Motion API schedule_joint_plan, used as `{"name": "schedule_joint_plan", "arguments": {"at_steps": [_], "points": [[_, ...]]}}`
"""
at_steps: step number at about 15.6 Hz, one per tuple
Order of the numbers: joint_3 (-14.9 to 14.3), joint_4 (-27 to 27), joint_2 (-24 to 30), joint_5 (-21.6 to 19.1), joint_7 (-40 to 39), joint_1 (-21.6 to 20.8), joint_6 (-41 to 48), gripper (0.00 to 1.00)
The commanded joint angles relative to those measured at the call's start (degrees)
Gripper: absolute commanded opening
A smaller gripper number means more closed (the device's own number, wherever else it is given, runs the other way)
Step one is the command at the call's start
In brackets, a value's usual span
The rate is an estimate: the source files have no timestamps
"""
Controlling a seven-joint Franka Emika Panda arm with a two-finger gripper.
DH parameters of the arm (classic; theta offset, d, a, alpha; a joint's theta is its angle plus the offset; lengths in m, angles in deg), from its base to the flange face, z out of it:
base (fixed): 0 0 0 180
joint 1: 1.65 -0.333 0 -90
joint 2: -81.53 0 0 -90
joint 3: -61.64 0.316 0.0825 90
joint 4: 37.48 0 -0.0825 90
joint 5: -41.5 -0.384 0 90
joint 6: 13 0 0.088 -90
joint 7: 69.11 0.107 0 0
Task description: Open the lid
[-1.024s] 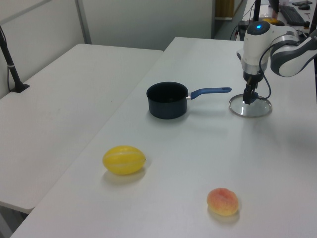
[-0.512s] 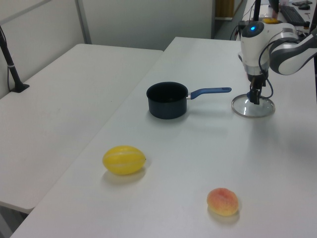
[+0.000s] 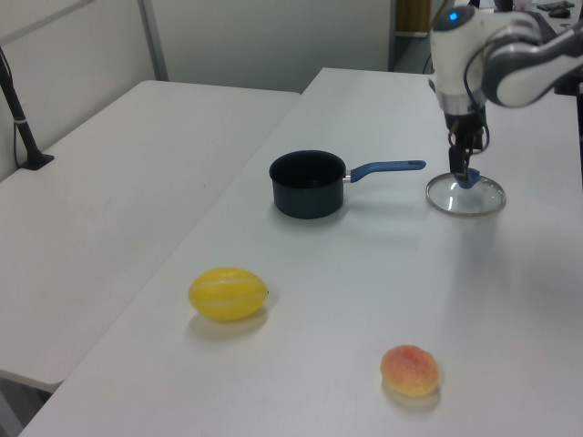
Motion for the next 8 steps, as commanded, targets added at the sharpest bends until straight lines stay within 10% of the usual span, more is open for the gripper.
{"name": "schedule_joint_plan", "arguments": {"at_steps": [1,8], "points": [[2.17,10.15,0.65,-7.09,-1.97,-0.35,10.64,1.0],[0.16,27.65,0.65,-17.03,-1.62,0.27,17.34,1.0]]}}
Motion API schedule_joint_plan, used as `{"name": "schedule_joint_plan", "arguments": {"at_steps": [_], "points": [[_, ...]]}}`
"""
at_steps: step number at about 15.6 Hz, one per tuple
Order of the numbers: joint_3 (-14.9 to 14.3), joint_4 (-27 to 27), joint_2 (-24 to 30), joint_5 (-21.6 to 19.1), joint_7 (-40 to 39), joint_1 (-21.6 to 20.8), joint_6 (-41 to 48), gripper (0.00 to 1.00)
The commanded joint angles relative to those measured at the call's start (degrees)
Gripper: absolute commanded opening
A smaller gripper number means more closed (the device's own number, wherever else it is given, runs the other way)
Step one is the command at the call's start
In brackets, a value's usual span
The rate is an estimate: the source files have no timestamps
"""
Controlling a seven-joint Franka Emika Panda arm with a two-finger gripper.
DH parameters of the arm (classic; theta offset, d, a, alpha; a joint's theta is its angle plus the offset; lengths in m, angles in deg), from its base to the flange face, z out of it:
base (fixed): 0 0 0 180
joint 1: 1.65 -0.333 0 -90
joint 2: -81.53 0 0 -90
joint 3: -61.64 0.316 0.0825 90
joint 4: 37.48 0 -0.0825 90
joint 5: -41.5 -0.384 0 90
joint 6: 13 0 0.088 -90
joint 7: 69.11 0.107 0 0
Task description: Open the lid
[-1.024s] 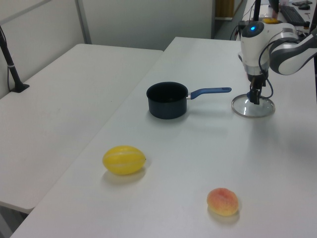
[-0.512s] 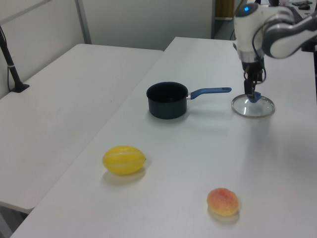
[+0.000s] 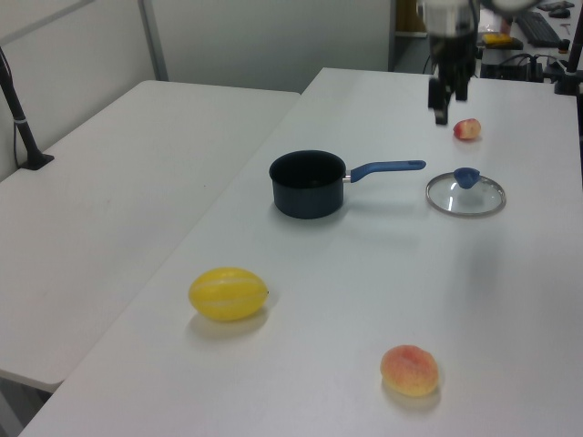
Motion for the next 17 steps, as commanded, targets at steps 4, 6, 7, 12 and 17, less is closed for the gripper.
{"name": "schedule_joint_plan", "arguments": {"at_steps": [4,6,7,12,17], "points": [[-4.91,6.21,1.58,-4.53,-3.08,-0.88,2.1,1.0],[-7.19,5.42,2.11,-4.53,-8.94,-2.8,1.75,1.0],[-8.94,5.42,2.11,-4.62,-12.2,-3.86,1.4,1.0],[-11.16,5.15,1.85,-4.8,-21.09,-4.75,-3.18,1.0],[-11.16,4.27,1.94,-5.33,-20.84,-4.84,-3.18,1.0]]}}
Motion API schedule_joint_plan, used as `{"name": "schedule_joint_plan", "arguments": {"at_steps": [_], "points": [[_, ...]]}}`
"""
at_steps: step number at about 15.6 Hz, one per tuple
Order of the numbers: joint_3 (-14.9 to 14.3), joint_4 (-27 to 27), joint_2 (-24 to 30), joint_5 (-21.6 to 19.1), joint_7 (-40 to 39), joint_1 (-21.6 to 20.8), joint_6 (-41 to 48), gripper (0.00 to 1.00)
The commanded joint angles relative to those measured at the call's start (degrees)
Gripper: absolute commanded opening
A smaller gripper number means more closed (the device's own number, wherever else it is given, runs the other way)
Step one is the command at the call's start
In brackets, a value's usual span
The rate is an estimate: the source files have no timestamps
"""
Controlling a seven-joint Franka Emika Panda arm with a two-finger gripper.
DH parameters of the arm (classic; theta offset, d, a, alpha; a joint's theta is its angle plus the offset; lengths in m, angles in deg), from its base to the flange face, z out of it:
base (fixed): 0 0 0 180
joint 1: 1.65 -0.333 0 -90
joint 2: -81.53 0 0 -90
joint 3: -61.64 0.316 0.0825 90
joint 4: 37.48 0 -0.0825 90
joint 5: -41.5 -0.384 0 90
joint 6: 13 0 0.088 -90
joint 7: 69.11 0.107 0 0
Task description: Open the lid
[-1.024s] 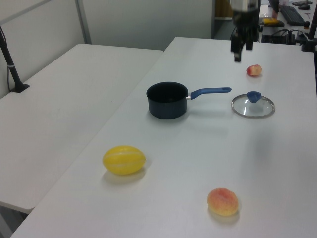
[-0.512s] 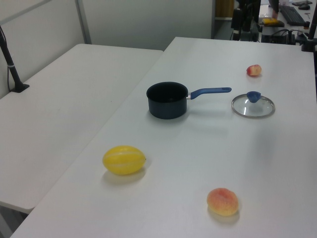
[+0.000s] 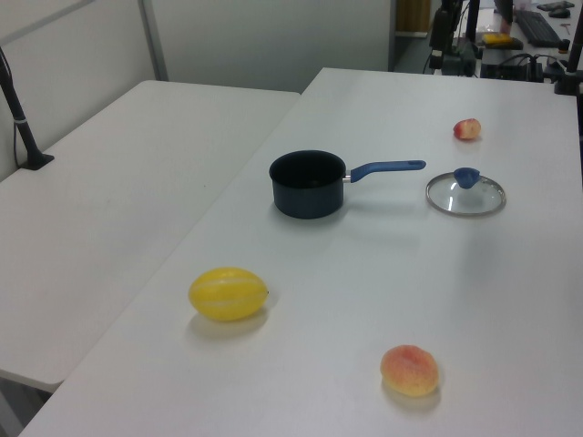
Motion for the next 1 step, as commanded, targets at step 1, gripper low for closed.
{"name": "schedule_joint_plan", "arguments": {"at_steps": [1], "points": [[-1.1,-1.64,1.0,-1.8,-1.25,-1.28,-1.41,1.0]]}}
